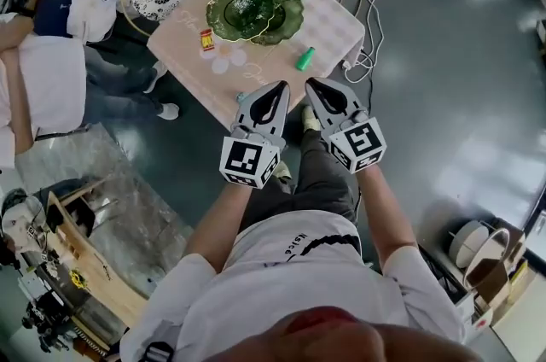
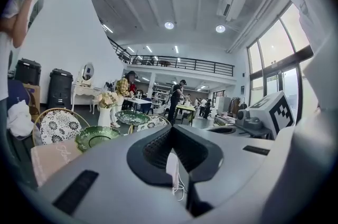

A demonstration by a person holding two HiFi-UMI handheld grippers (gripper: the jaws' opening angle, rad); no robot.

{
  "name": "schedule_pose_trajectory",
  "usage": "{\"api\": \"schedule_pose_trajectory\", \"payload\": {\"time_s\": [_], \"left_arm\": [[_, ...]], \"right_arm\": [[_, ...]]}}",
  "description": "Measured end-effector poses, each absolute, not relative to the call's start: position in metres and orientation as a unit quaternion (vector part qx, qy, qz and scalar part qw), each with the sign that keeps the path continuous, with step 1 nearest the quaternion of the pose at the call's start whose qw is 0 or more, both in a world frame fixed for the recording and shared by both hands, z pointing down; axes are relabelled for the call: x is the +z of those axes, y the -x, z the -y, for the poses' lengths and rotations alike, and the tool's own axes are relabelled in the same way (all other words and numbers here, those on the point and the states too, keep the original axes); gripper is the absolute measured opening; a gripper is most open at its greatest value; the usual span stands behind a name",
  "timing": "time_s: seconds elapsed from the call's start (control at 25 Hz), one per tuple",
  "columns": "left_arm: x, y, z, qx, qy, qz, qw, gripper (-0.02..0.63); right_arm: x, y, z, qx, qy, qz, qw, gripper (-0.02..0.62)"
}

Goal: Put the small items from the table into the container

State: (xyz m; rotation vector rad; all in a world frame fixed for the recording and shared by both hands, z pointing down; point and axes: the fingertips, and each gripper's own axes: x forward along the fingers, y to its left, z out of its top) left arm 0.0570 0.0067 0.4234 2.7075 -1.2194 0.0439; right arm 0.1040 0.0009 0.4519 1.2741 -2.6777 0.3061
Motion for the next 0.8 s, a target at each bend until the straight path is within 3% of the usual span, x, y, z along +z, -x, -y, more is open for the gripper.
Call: {"api": "schedule_pose_trajectory", "payload": {"time_s": [0.12, 0.28, 0.36, 0.8], "left_arm": [[0.451, -0.063, 0.012, 0.018, -0.906, 0.414, 0.09, 0.006], [0.484, -0.067, 0.032, 0.024, -0.902, 0.42, 0.099, 0.006], [0.5, -0.069, 0.041, 0.028, -0.9, 0.421, 0.104, 0.006], [0.565, -0.084, 0.07, 0.046, -0.894, 0.429, 0.125, 0.006]], "right_arm": [[0.488, -0.108, 0.018, 0.109, -0.415, 0.898, 0.095, 0.024], [0.537, -0.11, 0.038, 0.116, -0.395, 0.903, 0.122, 0.139], [0.559, -0.112, 0.048, 0.116, -0.386, 0.905, 0.138, 0.163], [0.638, -0.124, 0.08, 0.118, -0.367, 0.901, 0.198, 0.234]]}}
